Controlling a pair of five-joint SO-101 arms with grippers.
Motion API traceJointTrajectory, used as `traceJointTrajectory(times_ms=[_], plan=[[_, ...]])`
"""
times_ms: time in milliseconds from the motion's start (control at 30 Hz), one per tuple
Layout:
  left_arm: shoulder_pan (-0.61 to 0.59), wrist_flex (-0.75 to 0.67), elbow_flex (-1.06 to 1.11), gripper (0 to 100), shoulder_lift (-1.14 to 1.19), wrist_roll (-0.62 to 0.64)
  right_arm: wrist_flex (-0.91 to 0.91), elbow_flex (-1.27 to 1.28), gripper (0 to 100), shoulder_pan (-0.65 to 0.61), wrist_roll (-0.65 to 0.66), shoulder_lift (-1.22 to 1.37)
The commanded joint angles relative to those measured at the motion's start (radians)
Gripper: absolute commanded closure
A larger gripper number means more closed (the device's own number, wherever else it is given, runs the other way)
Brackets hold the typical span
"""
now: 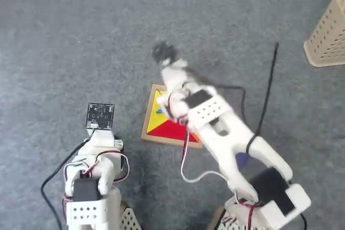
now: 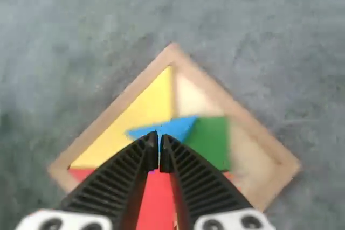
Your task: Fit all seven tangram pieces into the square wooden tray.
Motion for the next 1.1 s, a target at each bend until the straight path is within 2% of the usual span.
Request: traceJointTrajectory(times_ms=[0, 100, 600, 1067], plan=[[0.005, 0.006, -0.010, 98, -0.018, -0.003, -0.070, 0.054, 99.3, -0.053, 0.098, -0.053], [0.005, 0.006, -0.010, 98, -0.018, -0.003, -0.076, 0.052, 99.3, -0.077, 0.138, -0.018], [0.005, 0.006, -0.010, 98, -0.018, -0.003, -0.088, -0.121, 99.3, -0.061, 0.137, 0.197], [0.005, 0.006, -0.010, 98, -0.018, -0.003, -0.091, -0.238, 99.3, 0.030, 0.135, 0.272]])
